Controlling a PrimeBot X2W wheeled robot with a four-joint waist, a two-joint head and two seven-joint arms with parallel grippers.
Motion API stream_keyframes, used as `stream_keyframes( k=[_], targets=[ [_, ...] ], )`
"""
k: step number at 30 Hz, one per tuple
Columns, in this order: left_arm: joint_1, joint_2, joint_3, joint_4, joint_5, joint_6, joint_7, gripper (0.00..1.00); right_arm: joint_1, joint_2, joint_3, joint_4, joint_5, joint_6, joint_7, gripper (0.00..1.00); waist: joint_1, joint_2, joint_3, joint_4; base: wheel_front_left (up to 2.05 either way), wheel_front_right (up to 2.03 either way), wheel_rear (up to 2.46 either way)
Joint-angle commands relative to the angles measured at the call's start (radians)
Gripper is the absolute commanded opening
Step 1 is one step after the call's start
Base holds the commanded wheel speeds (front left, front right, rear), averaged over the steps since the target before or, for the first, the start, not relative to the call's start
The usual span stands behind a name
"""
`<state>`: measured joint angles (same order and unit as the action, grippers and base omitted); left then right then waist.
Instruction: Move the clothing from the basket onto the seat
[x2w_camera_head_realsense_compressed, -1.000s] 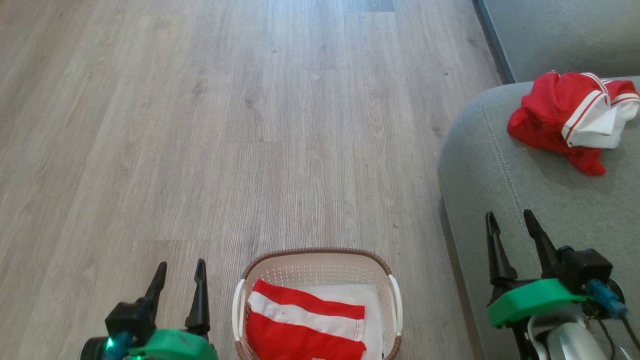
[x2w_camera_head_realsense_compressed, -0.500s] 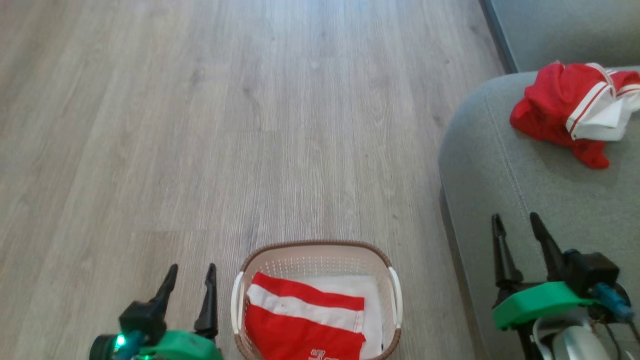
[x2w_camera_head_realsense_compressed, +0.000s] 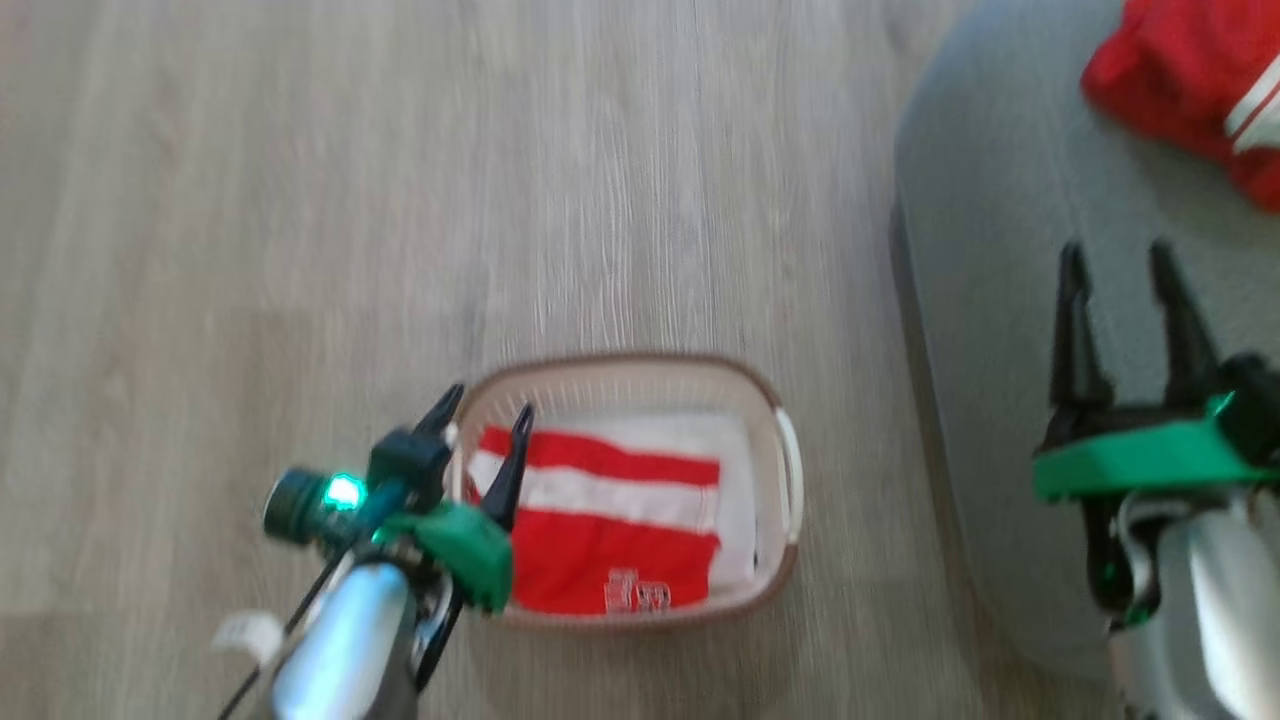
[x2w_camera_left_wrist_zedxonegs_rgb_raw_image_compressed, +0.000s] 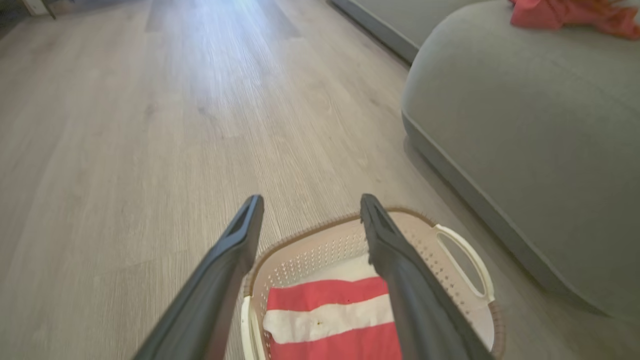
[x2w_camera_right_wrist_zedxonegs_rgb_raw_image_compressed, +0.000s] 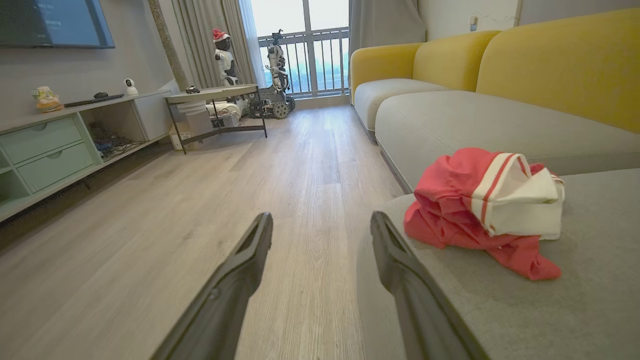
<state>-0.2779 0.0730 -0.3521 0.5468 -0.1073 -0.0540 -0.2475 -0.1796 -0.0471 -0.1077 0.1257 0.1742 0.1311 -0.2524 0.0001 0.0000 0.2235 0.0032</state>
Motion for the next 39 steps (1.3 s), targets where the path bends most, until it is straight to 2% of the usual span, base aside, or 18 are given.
stream_keyframes(
  k=[1, 2, 7, 12, 20, 30, 39],
  targets=[
    [-0.067, 0.002, 0.015, 0.012, 0.013, -0.004, -0.005, 1.0, -0.046, -0.003, 0.013, -0.042, -0.007, 0.0, -0.009, 1.0, -0.0001, 0.0, 0.141, -0.026, 0.0, 0.0, 0.0],
    [-0.127, -0.002, -0.009, 0.08, 0.032, -0.009, -0.005, 1.0, -0.079, -0.003, 0.007, -0.054, -0.008, 0.0, -0.009, 1.0, -0.0001, 0.0, 0.205, -0.036, 0.0, 0.0, 0.0],
    [-0.257, -0.01, -0.068, 0.238, 0.069, -0.022, -0.008, 1.0, -0.156, -0.003, 0.009, -0.083, -0.003, 0.0, -0.009, 1.0, -0.0001, 0.0, 0.344, -0.068, 0.0, 0.0, 0.0],
    [-0.365, -0.018, -0.136, 0.38, 0.104, -0.031, -0.01, 1.0, -0.202, -0.003, 0.015, -0.11, -0.004, 0.0, -0.009, 1.0, -0.0001, 0.0, 0.45, -0.095, 0.0, 0.0, 0.0],
    [-0.5, -0.022, -0.22, 0.573, 0.153, -0.018, 0.006, 1.0, -0.265, -0.003, 0.063, -0.172, 0.009, 0.0, -0.009, 1.0, -0.0001, 0.0, 0.584, -0.152, 0.0, 0.0, 0.0],
    [-0.591, -0.023, -0.325, 0.654, 0.176, -0.025, 0.027, 1.0, -0.297, -0.003, 0.113, -0.245, 0.032, 0.0, -0.009, 1.0, -0.0001, 0.0, 0.689, -0.2, 0.0, 0.0, 0.0],
    [-0.641, -0.022, -0.366, 0.704, 0.179, 0.002, 0.069, 1.0, -0.299, -0.003, 0.132, -0.287, 0.04, 0.0, -0.009, 1.0, -0.0001, 0.0, 0.724, -0.234, 0.0, 0.0, 0.0]
  ],
)
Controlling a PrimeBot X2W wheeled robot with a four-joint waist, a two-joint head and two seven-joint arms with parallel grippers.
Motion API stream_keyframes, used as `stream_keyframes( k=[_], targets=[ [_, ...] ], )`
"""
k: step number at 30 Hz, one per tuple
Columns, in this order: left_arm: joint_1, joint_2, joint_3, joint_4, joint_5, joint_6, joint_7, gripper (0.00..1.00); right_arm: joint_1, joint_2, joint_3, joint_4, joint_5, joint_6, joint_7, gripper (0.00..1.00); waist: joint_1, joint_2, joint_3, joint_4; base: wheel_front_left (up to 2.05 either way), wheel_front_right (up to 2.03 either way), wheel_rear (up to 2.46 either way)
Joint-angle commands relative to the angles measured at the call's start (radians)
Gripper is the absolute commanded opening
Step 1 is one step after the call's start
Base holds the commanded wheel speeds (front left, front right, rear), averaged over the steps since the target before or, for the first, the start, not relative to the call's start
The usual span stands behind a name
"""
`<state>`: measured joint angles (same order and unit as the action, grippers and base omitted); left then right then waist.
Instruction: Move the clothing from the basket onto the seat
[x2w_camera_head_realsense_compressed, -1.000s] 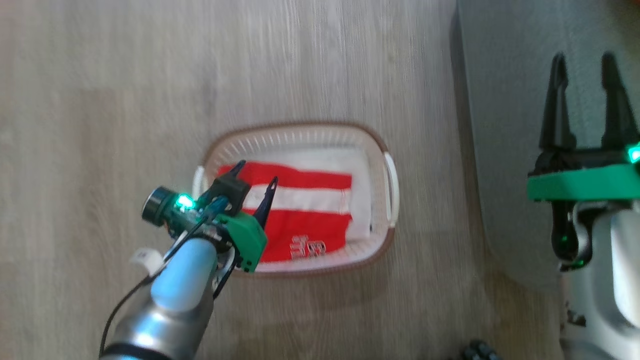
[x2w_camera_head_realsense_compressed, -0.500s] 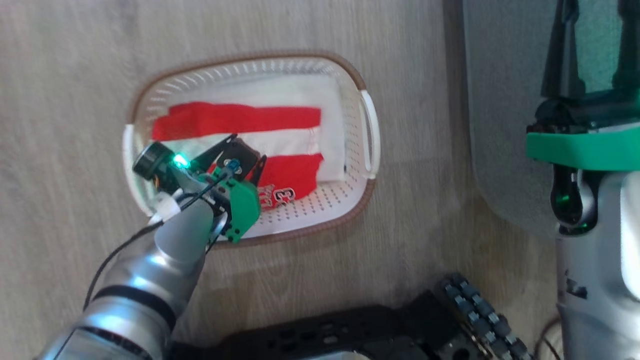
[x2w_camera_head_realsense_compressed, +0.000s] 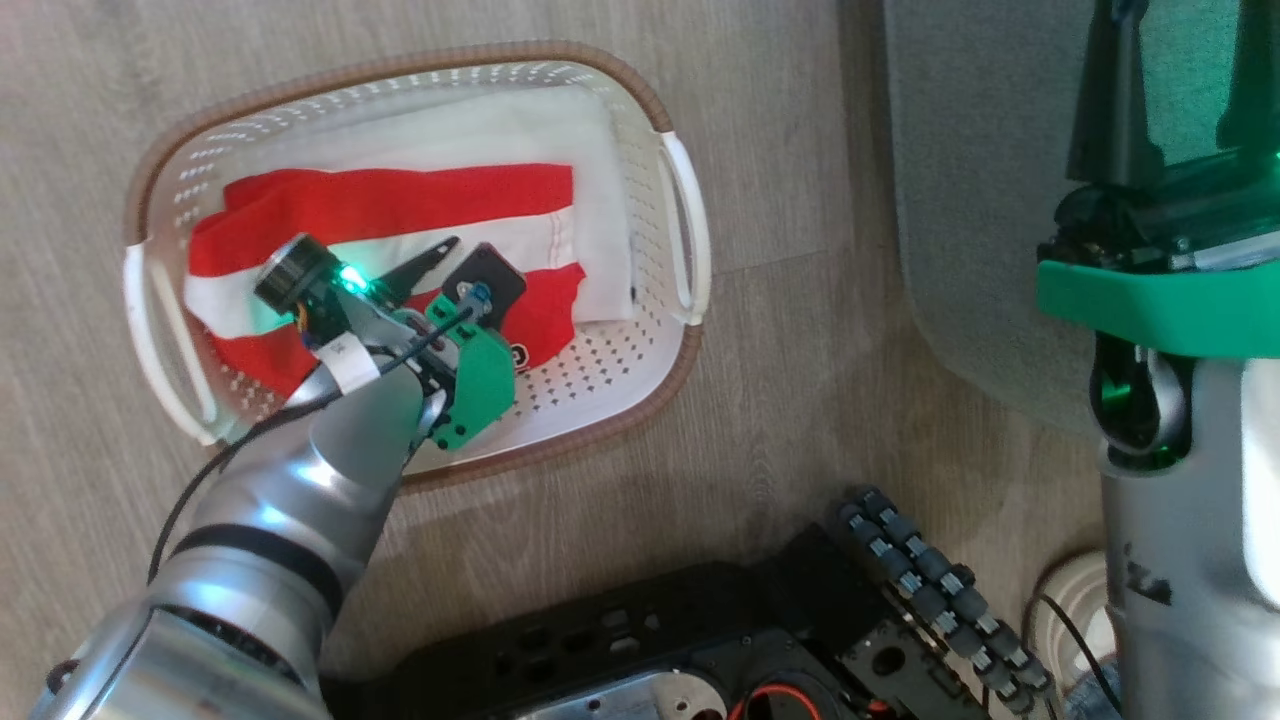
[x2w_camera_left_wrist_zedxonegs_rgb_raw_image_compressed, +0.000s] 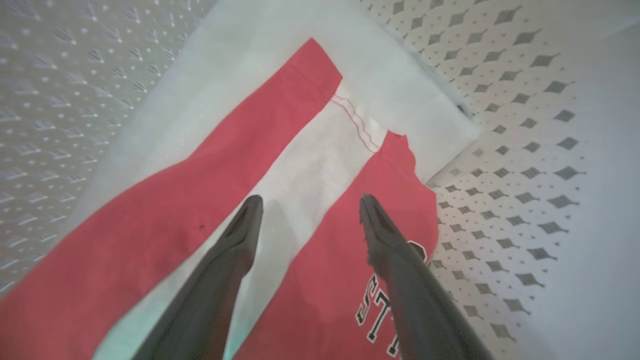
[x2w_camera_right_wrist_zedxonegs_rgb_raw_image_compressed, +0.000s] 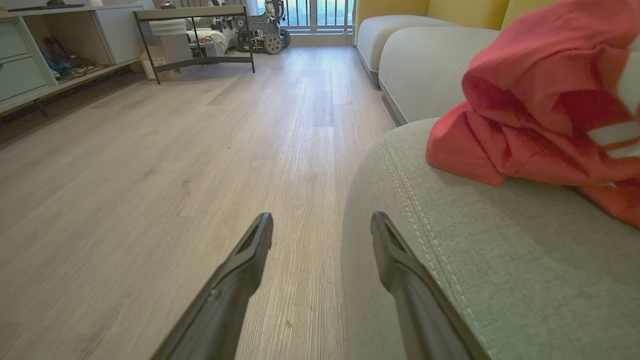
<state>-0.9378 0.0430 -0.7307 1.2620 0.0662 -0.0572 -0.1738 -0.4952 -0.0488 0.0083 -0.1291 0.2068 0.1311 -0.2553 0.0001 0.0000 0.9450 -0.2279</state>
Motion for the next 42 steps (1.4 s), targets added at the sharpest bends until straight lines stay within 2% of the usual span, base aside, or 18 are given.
stream_keyframes(
  k=[1, 20, 21, 22, 24, 25, 26, 33, 42],
  targets=[
    [0.014, 0.01, 0.01, -0.005, 0.007, 0.01, 0.003, 1.0, 0.017, -0.001, 0.018, -0.039, 0.01, 0.0, -0.006, 1.0, -0.0001, 0.0, 0.006, -0.007, 0.0, 0.0, 0.0],
    [-0.029, 0.043, -0.04, 0.026, 0.024, 0.108, 0.137, 1.0, 0.026, -0.001, 0.016, -0.093, 0.034, 0.0, -0.006, 1.0, -0.0001, 0.0, 0.051, -0.054, 0.0, 0.0, 0.0],
    [-0.029, 0.045, -0.043, 0.026, 0.025, 0.111, 0.141, 0.86, 0.027, -0.001, 0.014, -0.094, 0.034, 0.0, -0.006, 1.0, -0.0001, 0.0, 0.051, -0.056, 0.0, 0.0, 0.0],
    [-0.028, 0.047, -0.047, 0.026, 0.026, 0.114, 0.145, 0.51, 0.028, -0.001, 0.011, -0.094, 0.034, 0.0, -0.006, 1.0, -0.0001, 0.0, 0.051, -0.057, 0.0, 0.0, 0.0],
    [-0.027, 0.049, -0.053, 0.027, 0.027, 0.117, 0.151, 0.26, 0.03, -0.001, 0.008, -0.093, 0.033, 0.0, -0.006, 1.0, -0.0001, 0.0, 0.05, -0.058, 0.0, 0.0, 0.0],
    [-0.025, 0.049, -0.055, 0.027, 0.026, 0.117, 0.152, 0.07, 0.03, -0.001, 0.007, -0.092, 0.033, 0.0, -0.006, 1.0, -0.0001, 0.0, 0.048, -0.059, 0.0, 0.0, 0.0],
    [-0.023, 0.049, -0.057, 0.027, 0.025, 0.118, 0.153, 0.0, 0.031, -0.001, 0.006, -0.091, 0.033, 0.0, -0.006, 1.0, -0.0001, 0.0, 0.045, -0.059, 0.0, 0.0, 0.0],
    [-0.005, 0.039, -0.06, 0.028, 0.003, 0.119, 0.119, 0.0, 0.035, -0.001, 0.003, -0.071, 0.033, 0.0, -0.006, 1.0, -0.0001, 0.0, 0.003, -0.047, 0.0, 0.0, 0.0],
    [0.034, 0.014, -0.052, 0.005, -0.056, 0.084, 0.011, 0.0, 0.053, -0.001, -0.002, -0.012, 0.023, 0.0, -0.006, 1.0, -0.0001, 0.0, -0.121, -0.009, 0.0, 0.0, 0.0]
  ],
)
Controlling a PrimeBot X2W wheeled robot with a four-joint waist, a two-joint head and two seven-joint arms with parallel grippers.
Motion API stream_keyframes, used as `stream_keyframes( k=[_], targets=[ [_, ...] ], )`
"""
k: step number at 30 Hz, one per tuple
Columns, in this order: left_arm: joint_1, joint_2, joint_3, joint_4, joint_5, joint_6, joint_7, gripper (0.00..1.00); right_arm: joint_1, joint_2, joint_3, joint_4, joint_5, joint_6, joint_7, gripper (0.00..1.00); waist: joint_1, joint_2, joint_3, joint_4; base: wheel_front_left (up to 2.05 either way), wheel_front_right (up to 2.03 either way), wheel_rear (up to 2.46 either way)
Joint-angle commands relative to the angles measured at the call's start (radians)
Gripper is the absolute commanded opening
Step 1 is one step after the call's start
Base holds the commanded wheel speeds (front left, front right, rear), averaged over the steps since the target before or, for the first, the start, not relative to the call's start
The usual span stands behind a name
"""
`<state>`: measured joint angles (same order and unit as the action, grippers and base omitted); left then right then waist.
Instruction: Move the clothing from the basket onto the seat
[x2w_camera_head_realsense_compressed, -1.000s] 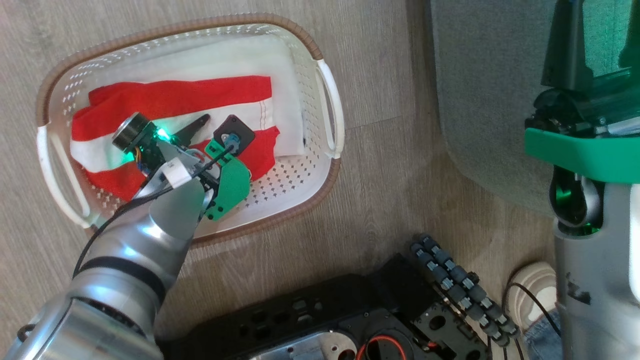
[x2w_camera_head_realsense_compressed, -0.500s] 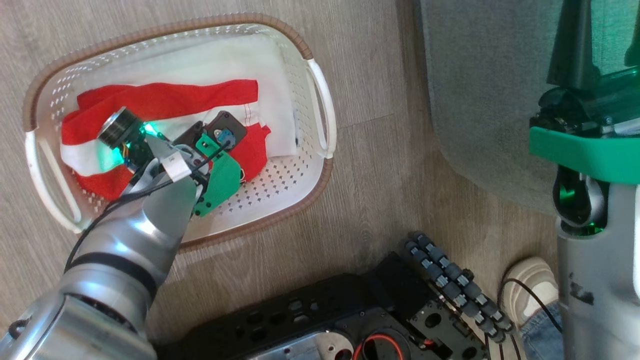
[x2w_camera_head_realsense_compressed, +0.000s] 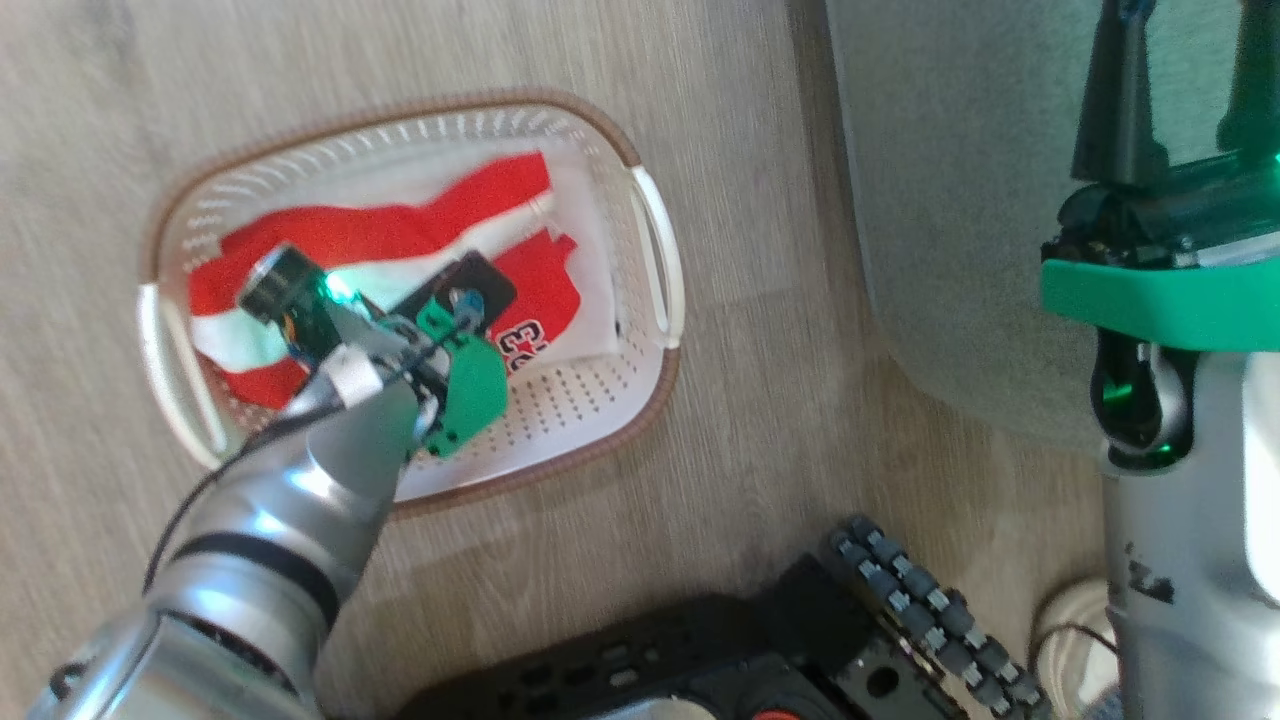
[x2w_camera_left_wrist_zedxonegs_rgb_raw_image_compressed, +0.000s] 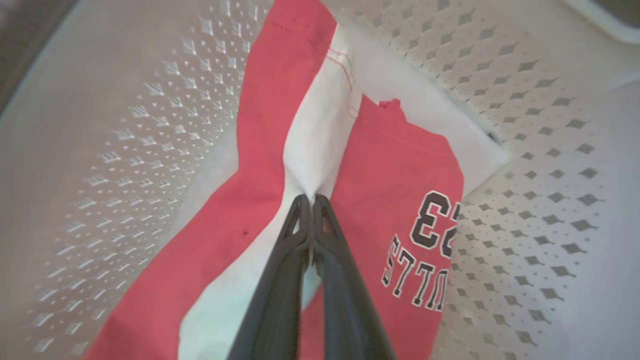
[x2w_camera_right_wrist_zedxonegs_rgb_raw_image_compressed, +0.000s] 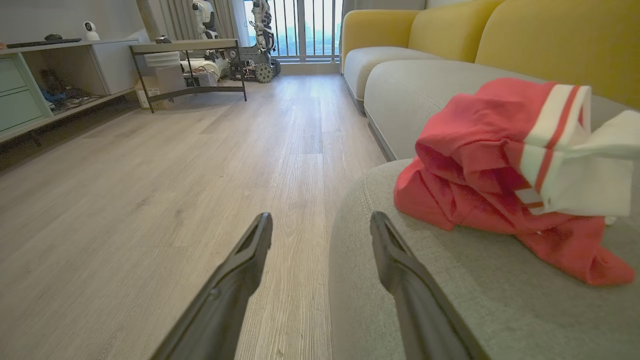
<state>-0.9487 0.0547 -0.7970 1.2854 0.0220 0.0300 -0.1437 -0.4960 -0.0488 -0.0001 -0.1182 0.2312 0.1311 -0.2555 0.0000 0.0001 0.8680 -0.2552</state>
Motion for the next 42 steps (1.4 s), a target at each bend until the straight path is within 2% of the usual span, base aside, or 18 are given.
stream_keyframes(
  k=[1, 6, 11, 19, 31, 36, 42],
  targets=[
    [0.054, 0.0, 0.015, -0.025, -0.02, -0.008, -0.033, 0.0, 0.057, -0.001, 0.005, -0.013, -0.004, 0.0, -0.006, 1.0, 0.0, -0.0001, -0.064, 0.024, 0.0, 0.0, 0.0],
    [0.087, -0.004, 0.028, -0.07, -0.07, -0.023, -0.081, 0.0, 0.074, -0.001, -0.006, 0.023, -0.02, 0.0, -0.006, 1.0, 0.0, -0.0001, -0.143, 0.047, 0.0, 0.0, 0.0],
    [0.15, -0.004, 0.033, -0.185, -0.157, -0.038, -0.108, 0.0, 0.11, -0.001, -0.023, 0.075, -0.043, 0.0, -0.006, 1.0, 0.0, -0.0001, -0.253, 0.079, 0.0, 0.0, 0.0],
    [0.244, -0.004, 0.057, -0.399, -0.288, -0.016, -0.118, 0.0, 0.206, -0.001, -0.059, 0.173, -0.08, 0.0, -0.006, 1.0, 0.0, -0.0001, -0.464, 0.138, 0.0, 0.0, 0.0],
    [0.361, 0.003, 0.152, -0.649, -0.342, -0.02, -0.118, 0.0, 0.347, -0.001, -0.072, 0.28, -0.1, 0.0, -0.006, 1.0, 0.0, -0.0001, -0.758, 0.173, 0.0, 0.0, 0.0],
    [0.376, 0.008, 0.177, -0.688, -0.359, -0.03, -0.118, 0.0, 0.392, -0.001, -0.059, 0.31, -0.102, 0.0, -0.006, 1.0, 0.0, -0.0001, -0.859, 0.177, 0.0, 0.0, 0.0],
    [0.34, 0.008, 0.193, -0.703, -0.372, -0.035, -0.118, 0.0, 0.405, -0.001, -0.013, 0.328, -0.096, 0.0, -0.006, 1.0, 0.0, -0.0001, -0.914, 0.184, 0.0, 0.0, 0.0]
  ],
)
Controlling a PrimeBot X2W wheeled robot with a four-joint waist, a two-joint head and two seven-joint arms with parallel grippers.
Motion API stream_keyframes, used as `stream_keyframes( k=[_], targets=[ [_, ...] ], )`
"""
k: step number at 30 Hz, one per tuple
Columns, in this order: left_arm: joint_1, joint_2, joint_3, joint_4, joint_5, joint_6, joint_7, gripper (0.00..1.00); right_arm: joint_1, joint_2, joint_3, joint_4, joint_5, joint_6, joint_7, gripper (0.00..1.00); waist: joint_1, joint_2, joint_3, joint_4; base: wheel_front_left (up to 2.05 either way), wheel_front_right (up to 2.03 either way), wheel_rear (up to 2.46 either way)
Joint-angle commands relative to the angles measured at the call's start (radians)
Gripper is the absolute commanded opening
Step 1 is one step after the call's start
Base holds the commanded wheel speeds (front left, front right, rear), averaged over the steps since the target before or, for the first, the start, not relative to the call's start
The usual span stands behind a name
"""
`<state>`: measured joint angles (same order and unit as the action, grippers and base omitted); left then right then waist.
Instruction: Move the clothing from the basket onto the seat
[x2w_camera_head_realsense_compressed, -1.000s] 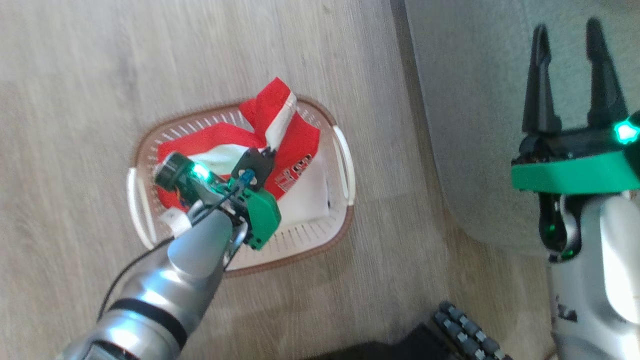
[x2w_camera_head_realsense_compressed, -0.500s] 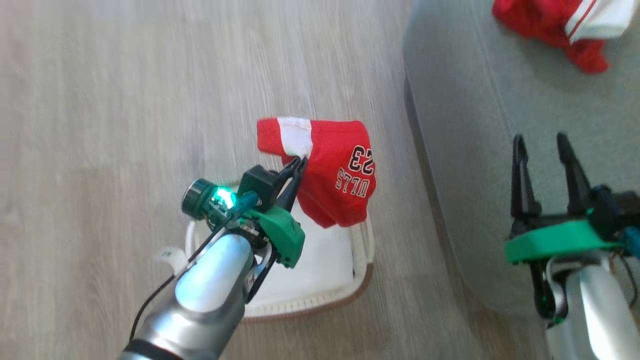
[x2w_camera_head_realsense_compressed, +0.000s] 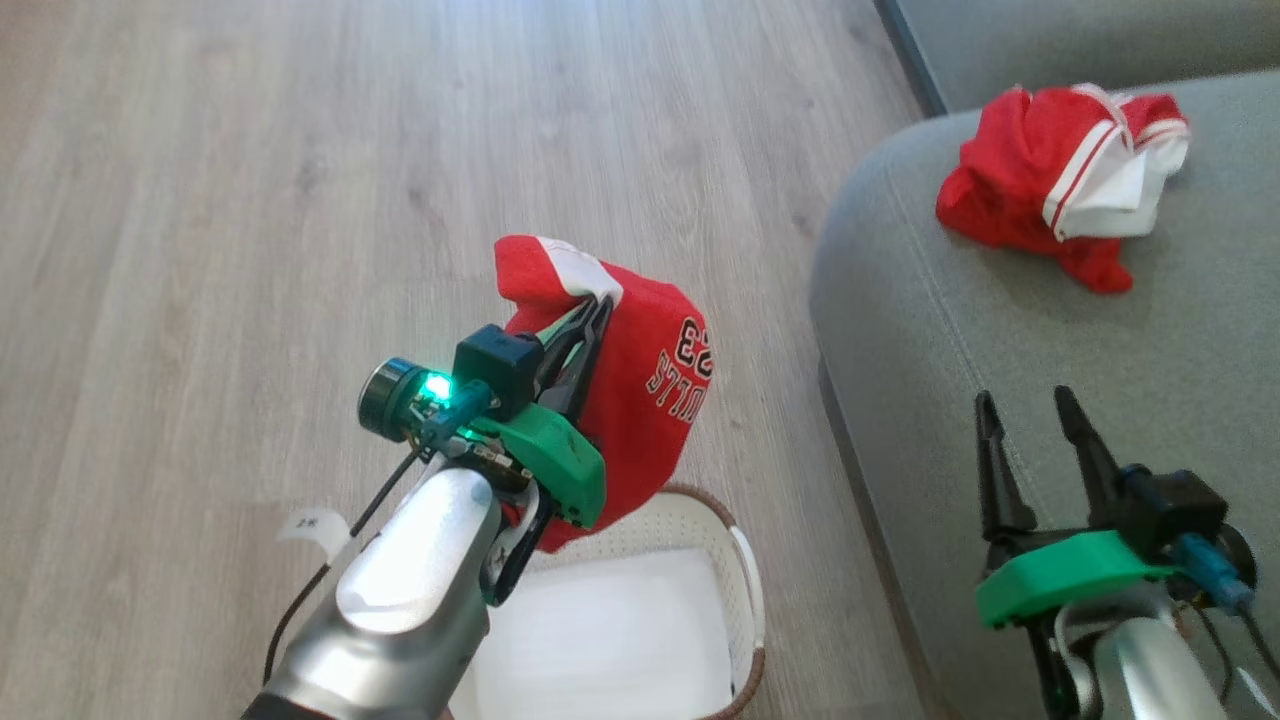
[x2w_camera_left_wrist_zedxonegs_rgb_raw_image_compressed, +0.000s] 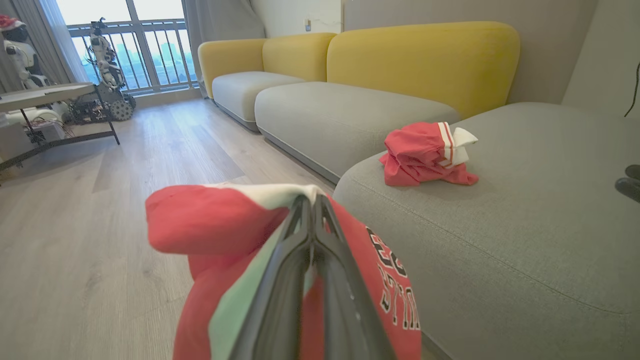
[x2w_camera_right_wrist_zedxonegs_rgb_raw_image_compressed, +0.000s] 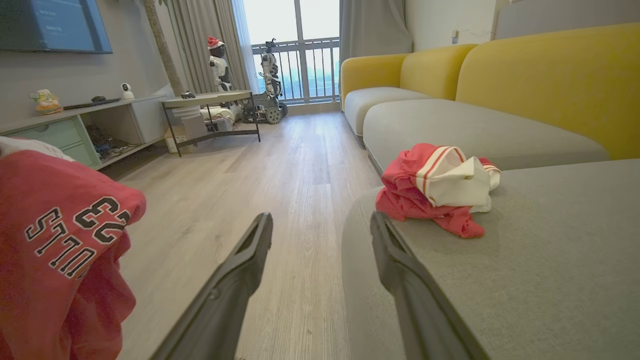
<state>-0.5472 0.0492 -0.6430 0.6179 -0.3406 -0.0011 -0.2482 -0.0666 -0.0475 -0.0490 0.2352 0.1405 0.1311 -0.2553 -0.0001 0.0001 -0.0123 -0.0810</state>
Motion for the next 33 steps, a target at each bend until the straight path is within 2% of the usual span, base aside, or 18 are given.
stream_keyframes(
  k=[1, 11, 17, 26, 33],
  targets=[
    [-0.07, 0.013, 0.04, -0.037, -0.012, -0.005, -0.013, 0.0, -0.024, -0.003, 0.045, -0.022, -0.004, 0.0, -0.006, 1.0, 0.0001, -0.0001, -0.04, 0.011, 0.0, 0.0, 0.0],
    [-0.15, 0.006, 0.0, -0.062, -0.014, -0.021, 0.002, 0.0, -0.023, -0.003, 0.108, 0.006, -0.006, 0.0, -0.006, 1.0, 0.0001, -0.0001, -0.081, 0.03, 0.0, 0.0, 0.0],
    [-0.198, 0.002, -0.043, -0.084, -0.044, -0.018, 0.013, 0.0, -0.044, -0.003, 0.187, 0.025, 0.007, 0.0, -0.006, 1.0, 0.0001, -0.0001, -0.094, 0.031, 0.0, 0.0, 0.0],
    [-0.257, 0.001, -0.147, -0.14, -0.13, 0.024, 0.018, 0.0, -0.176, -0.003, 0.379, 0.125, 0.025, 0.0, -0.006, 1.0, 0.0001, -0.0001, -0.102, 0.034, 0.0, 0.0, 0.0],
    [-0.284, 0.001, -0.21, -0.157, -0.175, 0.047, 0.013, 0.0, -0.266, -0.003, 0.453, 0.237, 0.037, 0.0, -0.006, 1.0, 0.0001, -0.0001, -0.103, 0.052, 0.0, 0.0, 0.0]
  ],
)
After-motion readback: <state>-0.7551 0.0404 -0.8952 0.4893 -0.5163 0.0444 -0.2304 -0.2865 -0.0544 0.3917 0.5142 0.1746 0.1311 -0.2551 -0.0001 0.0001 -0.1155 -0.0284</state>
